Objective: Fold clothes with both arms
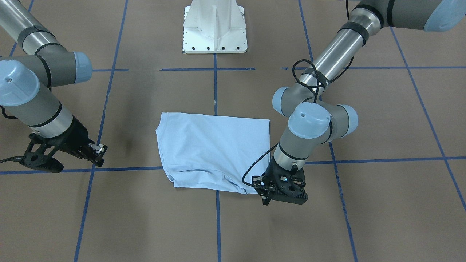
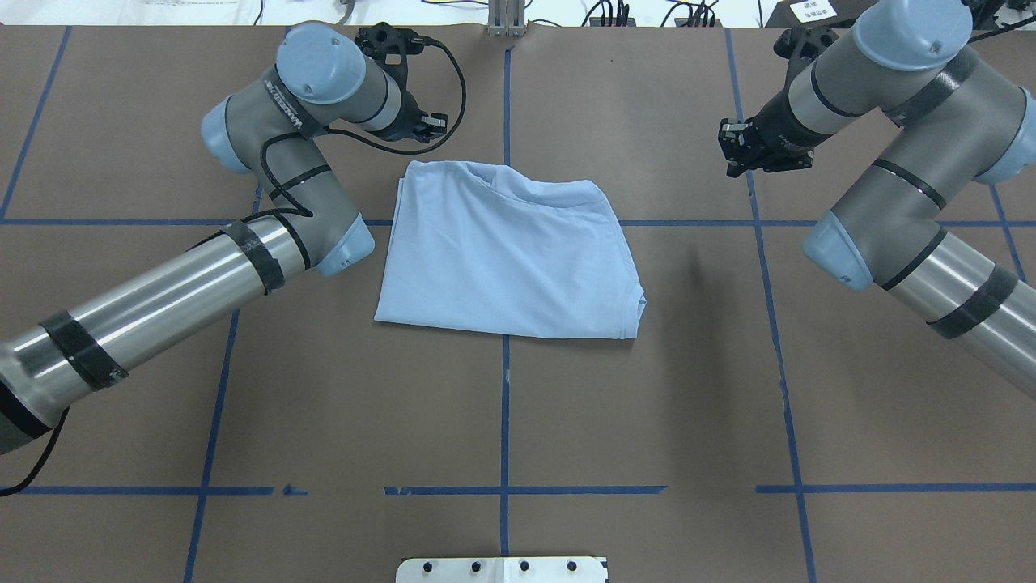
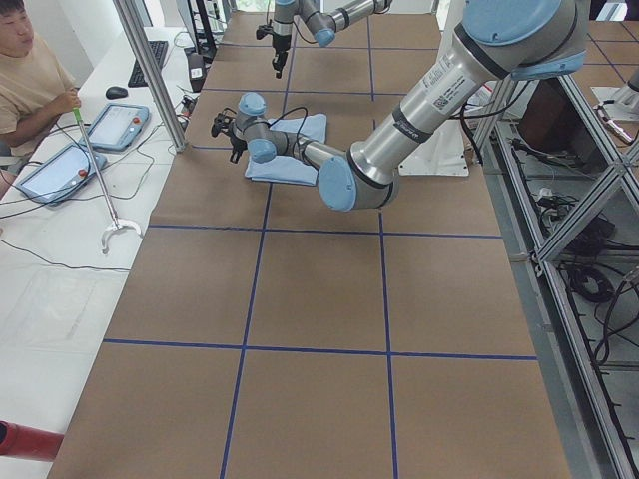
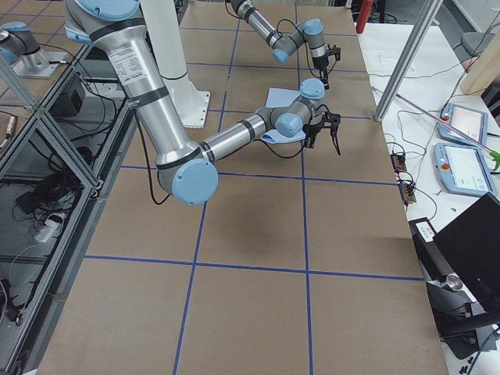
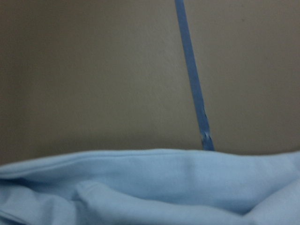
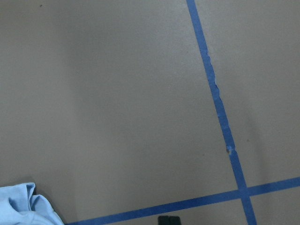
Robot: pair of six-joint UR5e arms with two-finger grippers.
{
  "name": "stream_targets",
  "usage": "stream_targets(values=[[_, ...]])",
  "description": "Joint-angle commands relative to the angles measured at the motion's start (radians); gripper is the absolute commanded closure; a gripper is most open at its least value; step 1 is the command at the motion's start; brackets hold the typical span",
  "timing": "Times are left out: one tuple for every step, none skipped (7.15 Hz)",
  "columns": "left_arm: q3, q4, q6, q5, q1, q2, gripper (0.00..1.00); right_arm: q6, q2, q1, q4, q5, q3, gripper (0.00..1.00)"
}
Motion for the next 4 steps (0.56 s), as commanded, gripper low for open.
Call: stream_targets(values=[[-0.246, 0.008, 0.003, -0.103, -0.048, 0.193, 1.0, -0.085, -0.055, 0.037, 0.0, 0.004, 0.01, 1.0], [-0.388, 0.021, 0.004, -0.106, -0.078, 0.323, 1.0, -0.188, -0.107, 0.086, -0.001, 0.033, 0.022, 1.0], [-0.513, 0.082, 0.009, -0.108, -0.114, 0.422, 1.0, -0.303, -0.152, 0.161, -0.003, 0.083, 0.021, 1.0], [-0.648, 0.174, 0.086, -0.108, -0.137, 0.537, 1.0, -0.428, -0.192, 0.227, -0.039, 0.108, 0.024, 1.0]])
